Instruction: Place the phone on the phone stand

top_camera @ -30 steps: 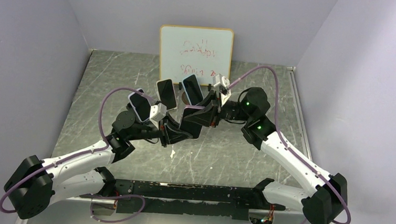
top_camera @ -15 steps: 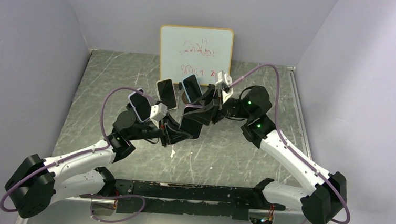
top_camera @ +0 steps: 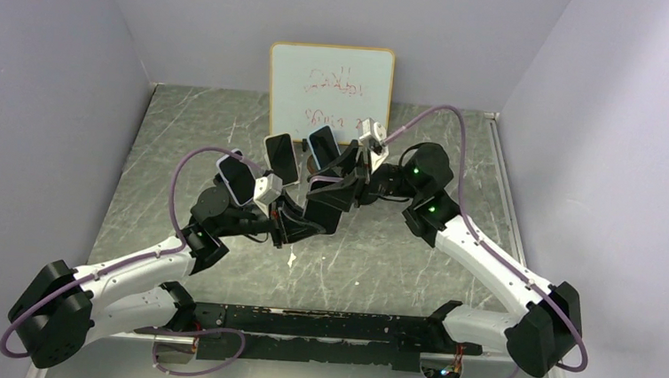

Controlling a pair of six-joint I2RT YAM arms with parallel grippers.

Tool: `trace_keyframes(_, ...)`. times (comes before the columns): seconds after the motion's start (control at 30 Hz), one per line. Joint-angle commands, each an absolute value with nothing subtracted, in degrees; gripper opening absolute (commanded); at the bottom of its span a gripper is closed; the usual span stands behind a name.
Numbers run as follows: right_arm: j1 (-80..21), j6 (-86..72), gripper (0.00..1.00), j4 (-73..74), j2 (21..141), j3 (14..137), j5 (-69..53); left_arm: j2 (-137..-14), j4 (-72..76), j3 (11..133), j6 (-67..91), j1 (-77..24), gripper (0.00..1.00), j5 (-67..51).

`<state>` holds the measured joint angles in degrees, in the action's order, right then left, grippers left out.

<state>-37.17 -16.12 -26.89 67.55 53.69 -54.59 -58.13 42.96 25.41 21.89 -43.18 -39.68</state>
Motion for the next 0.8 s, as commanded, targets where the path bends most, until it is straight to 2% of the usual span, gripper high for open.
trace_keyframes(0.0, -37.83, -16.61, 0.45, -29.48, 68.44, 54.26, -55.10, -57.44, 47.51, 25.44, 21.79, -42.83, 0.05, -39.81)
trace_keyframes(0.07, -38.04, -16.46, 0.45, -29.40, 68.70, 54.59, -55.10, -57.42, 47.72, 25.31, 21.86, -42.79, 0.05, -39.81)
trace_keyframes(0.17, -38.36, -16.30, 0.37, -29.29, 69.13, 54.97, -55.11, -57.55, 47.90, 25.29, 21.88, -42.77, 0.05, -39.94)
trace_keyframes(0.3, -38.60, -16.96, 0.20, -30.35, 69.43, 55.01, -55.28, -57.80, 48.03, 25.08, 21.88, -42.79, 0.05, -40.00)
trace_keyframes(0.33, -38.59, -16.97, 0.13, -30.40, 69.51, 55.08, -55.33, -57.83, 48.32, 24.91, 21.96, -42.74, 0.05, -39.93)
trace_keyframes(0.37, -38.58, -17.03, 0.02, -30.30, 69.64, 55.27, -55.41, -57.81, 48.45, 24.82, 22.05, -42.76, 0.05, -39.83)
trace_keyframes(0.53, -38.67, -18.96, 0.00, -32.05, 69.47, 54.89, -55.03, -58.01, 47.81, 24.82, 21.51, -42.80, 0.05, -38.89)
trace_keyframes(0.57, -38.61, -19.04, 0.00, -31.90, 69.36, 54.89, -55.41, -58.05, 47.09, 24.98, 21.15, -42.79, 0.09, -38.45)
trace_keyframes(0.67, -36.74, -14.94, 0.00, -25.22, 68.59, 56.59, -55.83, -58.91, 44.27, 26.01, 18.95, -42.73, 0.41, -37.09)
trace_keyframes(0.77, -31.26, -11.53, 0.00, -18.22, 67.00, 57.72, -55.94, -60.83, 43.52, 26.35, 16.19, -42.81, 0.55, -33.40)
